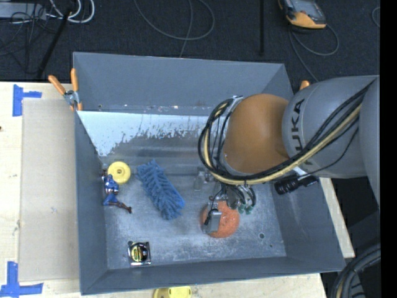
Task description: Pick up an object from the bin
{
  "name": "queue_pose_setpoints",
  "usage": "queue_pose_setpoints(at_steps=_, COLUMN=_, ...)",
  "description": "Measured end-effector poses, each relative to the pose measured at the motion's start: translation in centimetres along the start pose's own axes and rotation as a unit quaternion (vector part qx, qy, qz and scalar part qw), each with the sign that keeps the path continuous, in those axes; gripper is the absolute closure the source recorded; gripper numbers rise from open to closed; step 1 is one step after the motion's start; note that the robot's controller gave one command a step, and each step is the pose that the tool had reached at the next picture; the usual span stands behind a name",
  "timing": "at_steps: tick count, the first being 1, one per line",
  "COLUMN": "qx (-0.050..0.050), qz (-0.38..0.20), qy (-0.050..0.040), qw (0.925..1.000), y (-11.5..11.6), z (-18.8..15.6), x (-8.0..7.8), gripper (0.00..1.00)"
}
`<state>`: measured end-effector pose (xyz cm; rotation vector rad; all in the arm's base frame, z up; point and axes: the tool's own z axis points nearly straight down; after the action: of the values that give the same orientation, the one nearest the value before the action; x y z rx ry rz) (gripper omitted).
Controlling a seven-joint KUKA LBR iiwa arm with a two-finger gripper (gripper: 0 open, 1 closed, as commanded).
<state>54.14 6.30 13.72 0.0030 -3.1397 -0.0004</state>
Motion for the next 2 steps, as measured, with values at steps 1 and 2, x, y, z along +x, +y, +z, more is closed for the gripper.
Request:
queue_pose_setpoints(at_steps=1, qx=-0.001, qz=-0.028, qy=-0.0021, qw=0.9996, y=-3.5, z=2.3, x=-1.0, gripper=0.00)
queue_pose_setpoints(at_steps=2, qx=0.000, qz=-0.022, qy=0.0018, qw=0.9998, y=-8.5, z=6.6, x=0.6, gripper=1.00)
